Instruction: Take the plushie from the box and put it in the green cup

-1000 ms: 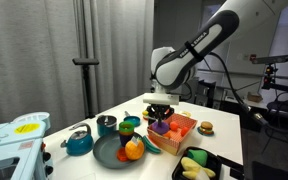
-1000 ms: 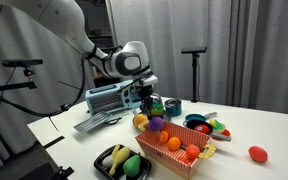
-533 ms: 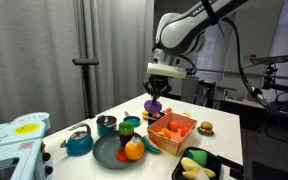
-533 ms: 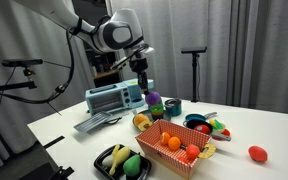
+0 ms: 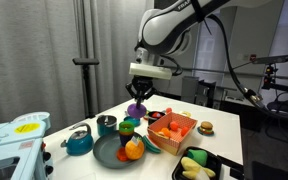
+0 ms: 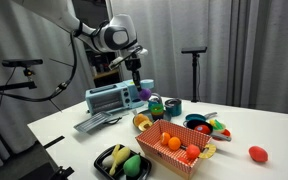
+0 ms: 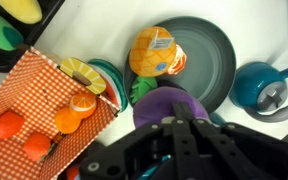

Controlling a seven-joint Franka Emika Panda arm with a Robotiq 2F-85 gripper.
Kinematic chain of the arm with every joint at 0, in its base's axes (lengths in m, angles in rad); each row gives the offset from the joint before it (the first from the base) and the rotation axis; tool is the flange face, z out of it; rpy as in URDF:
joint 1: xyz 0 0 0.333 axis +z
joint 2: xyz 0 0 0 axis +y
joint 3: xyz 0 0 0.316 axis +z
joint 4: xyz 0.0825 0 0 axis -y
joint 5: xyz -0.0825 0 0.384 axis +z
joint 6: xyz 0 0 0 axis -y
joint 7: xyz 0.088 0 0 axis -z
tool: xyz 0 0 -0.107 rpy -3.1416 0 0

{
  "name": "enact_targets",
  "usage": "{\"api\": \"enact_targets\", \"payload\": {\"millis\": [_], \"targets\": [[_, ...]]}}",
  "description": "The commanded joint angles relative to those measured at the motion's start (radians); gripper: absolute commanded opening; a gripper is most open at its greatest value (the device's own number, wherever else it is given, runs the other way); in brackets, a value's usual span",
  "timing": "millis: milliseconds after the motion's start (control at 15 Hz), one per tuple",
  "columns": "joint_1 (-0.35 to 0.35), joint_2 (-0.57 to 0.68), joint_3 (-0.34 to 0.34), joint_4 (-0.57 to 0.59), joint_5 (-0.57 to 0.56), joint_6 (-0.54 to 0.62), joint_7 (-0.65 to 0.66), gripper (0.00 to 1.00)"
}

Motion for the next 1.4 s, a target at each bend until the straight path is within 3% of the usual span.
{"api": "enact_targets", "payload": {"millis": [0,333,867,933,1067,1333], "targets": [[0.012,0.125,-0.033,0.175,-0.057,-0.050,0.031,0.00],[0.028,0.230,-0.051,0.302,-0.109,-0.104,0.016,0.00],[0.055,0.322,-0.046,0.406,-0.113,-0.193,-0.030,0.00],[0.057,0.327,-0.049,0.411,-0.113,-0.199,-0.025,0.26],[0.055,0.335,-0.049,0.418,-0.109,-0.204,-0.028,0.34],[0.049,0.325,-0.050,0.416,-0.100,-0.196,-0.038,0.65]]}}
